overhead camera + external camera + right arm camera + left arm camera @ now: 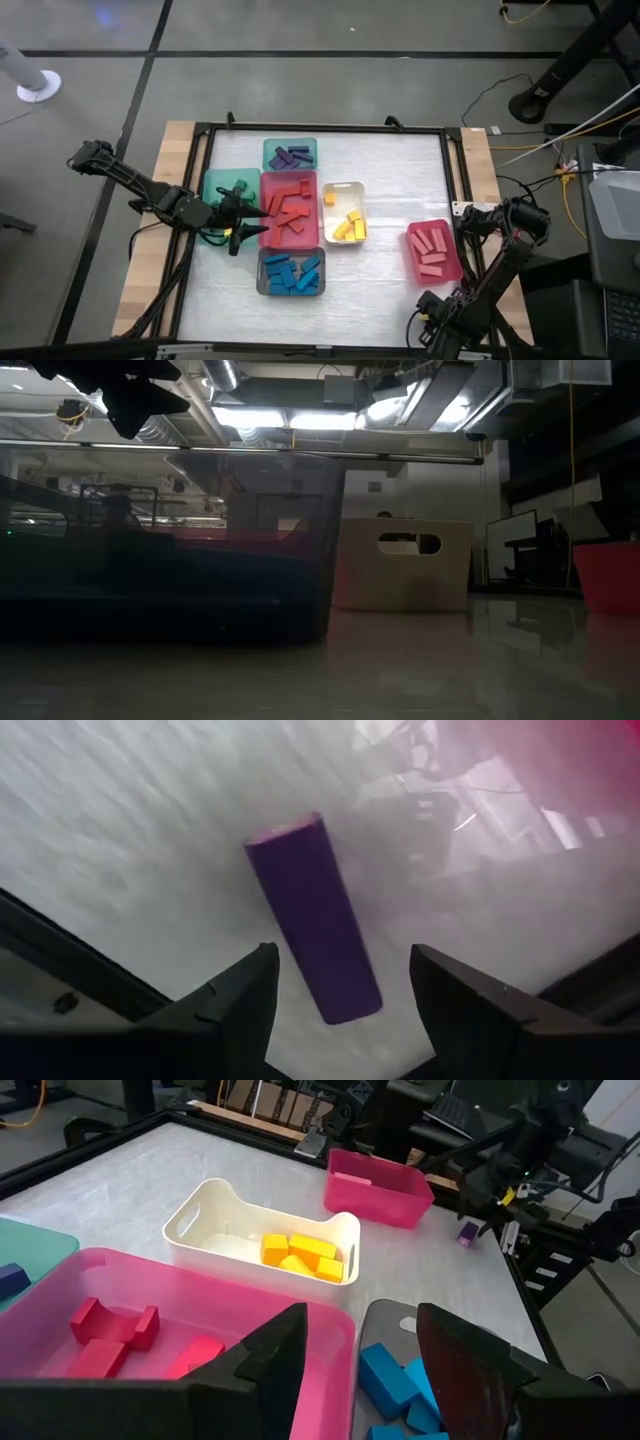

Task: Sort blocks
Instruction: Put the violet block into the top green bin

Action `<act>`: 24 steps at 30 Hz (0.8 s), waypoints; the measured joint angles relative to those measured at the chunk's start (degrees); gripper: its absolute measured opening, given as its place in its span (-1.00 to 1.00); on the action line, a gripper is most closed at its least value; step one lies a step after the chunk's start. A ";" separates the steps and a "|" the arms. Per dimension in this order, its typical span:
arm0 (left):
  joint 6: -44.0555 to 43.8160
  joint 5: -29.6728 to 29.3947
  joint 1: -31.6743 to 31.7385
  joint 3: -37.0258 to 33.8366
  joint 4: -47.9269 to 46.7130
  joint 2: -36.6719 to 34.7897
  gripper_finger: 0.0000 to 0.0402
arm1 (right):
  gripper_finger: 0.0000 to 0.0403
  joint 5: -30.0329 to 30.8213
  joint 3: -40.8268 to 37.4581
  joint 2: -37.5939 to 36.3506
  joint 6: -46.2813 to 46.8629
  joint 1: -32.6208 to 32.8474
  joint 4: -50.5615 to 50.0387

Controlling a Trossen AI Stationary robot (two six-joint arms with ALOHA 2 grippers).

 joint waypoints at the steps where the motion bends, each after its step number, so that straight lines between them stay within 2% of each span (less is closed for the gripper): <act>1: -0.01 -0.01 0.01 0.00 0.00 0.00 -0.11 | 0.12 -0.04 -0.62 0.00 0.00 0.01 1.09; 9: -0.02 -0.01 0.00 0.00 0.00 -0.01 -0.11 | 0.07 -0.62 -6.19 -0.44 0.99 -0.20 11.22; 12: -0.07 -0.01 0.01 0.00 0.09 0.00 -0.11 | -0.08 -0.54 -6.34 -0.44 2.12 -0.20 11.33; 18: -1.06 -0.01 -0.04 1.63 1.04 -1.42 -0.11 | -0.53 0.04 -6.42 -0.52 4.75 -0.20 11.86; 24: 5.57 -0.01 -0.07 3.48 1.04 -6.85 -0.11 | -0.53 1.91 -5.07 -0.22 6.08 -2.75 12.76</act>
